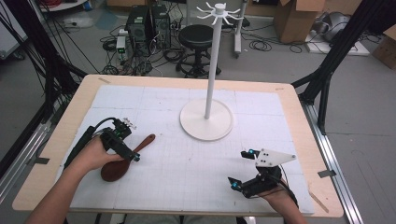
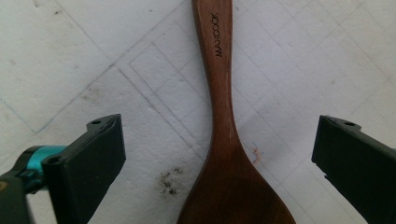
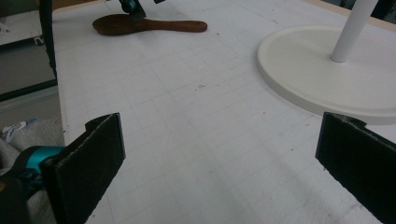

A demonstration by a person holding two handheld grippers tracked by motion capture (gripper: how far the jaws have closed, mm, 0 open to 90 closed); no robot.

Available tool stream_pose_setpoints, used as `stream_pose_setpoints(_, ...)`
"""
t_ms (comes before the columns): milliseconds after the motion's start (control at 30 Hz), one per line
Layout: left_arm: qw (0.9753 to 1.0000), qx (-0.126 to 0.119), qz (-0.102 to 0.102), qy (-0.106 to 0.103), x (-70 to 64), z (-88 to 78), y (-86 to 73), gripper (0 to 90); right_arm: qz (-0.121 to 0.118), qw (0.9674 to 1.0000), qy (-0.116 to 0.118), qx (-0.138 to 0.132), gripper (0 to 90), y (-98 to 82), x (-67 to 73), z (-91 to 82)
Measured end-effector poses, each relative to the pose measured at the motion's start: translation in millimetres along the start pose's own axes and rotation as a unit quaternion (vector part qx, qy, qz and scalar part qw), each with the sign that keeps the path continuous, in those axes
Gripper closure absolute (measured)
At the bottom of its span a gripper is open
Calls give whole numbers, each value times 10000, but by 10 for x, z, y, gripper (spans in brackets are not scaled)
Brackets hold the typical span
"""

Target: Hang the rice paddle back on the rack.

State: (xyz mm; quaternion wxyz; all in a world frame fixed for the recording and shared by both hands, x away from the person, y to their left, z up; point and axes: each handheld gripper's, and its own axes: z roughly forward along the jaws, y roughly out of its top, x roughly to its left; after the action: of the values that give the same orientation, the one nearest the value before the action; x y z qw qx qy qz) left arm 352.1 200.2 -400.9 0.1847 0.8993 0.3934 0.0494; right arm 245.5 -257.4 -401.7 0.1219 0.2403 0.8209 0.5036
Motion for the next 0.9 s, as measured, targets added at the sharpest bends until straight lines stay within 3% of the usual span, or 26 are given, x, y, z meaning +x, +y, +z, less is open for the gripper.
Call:
stream_pose_setpoints(233, 9998, 206, -37, 61, -4, 55, 38, 125, 17, 10000, 1, 6, 5, 4, 3, 11)
stream_pose_setpoints(367, 9995, 309, -28, 88, -22, 82, 64, 245, 12, 10000, 16, 27, 5, 2, 1, 13)
stream_pose_setpoints(500, 9988, 458, 104, 141, -60, 98, 114, 259, 13, 10000, 19, 26, 5, 2, 0, 13)
stream_pose_setpoints(633, 9980, 553, 129, 281, -72, 112, 155, 261, 13, 10000, 22, 37, 5, -2, 2, 13)
stream_pose_setpoints(800, 9975, 639, 55, 290, -63, 141, 176, 265, -11, 10000, 17, 57, 5, -6, 3, 14)
stream_pose_setpoints(900, 9966, 742, 99, 334, -50, 159, 182, 314, -6, 10000, 16, 58, 5, -8, 3, 13)
